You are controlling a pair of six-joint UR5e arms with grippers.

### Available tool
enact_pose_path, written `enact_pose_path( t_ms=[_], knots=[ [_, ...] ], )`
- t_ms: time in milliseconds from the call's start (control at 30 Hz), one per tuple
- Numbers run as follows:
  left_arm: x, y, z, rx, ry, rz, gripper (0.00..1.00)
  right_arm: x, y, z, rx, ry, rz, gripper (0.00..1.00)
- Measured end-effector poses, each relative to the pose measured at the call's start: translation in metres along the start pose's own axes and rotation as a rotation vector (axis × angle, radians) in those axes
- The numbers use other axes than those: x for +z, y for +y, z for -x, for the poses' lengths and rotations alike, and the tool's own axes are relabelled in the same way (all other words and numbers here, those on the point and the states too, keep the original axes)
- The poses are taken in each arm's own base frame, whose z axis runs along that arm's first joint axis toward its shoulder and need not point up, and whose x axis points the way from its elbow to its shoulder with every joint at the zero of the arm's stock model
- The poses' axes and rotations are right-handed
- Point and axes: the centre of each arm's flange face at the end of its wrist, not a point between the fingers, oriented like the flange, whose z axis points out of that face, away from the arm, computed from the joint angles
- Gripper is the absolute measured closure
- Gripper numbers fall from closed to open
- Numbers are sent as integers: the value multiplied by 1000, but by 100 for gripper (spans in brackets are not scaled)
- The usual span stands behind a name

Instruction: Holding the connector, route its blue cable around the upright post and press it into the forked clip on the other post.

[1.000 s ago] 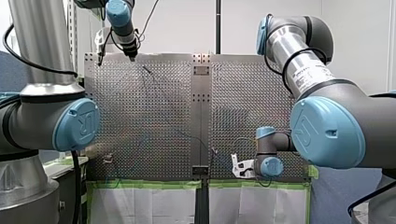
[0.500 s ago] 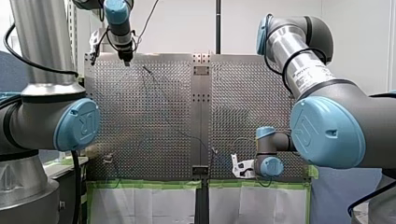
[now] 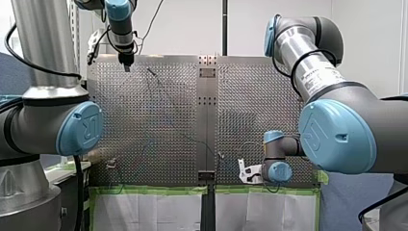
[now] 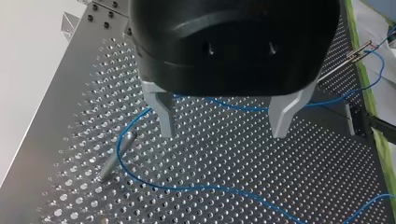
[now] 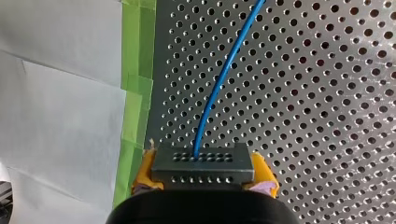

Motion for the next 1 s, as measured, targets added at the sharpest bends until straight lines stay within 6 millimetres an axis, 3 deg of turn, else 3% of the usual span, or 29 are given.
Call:
enact_pose_path(
  t_ms=[567, 800, 1000],
  knots=[
    [3, 3, 2, -10, -12, 9, 0, 0, 0, 0, 0, -1, -1, 100],
    [-1, 11, 13, -81, -88, 32, 0, 0, 0, 0, 0, 0, -1, 100],
    [16, 8, 12, -140, -104, 4, 0, 0, -1, 0, -3, -3, -1, 100]
  ],
)
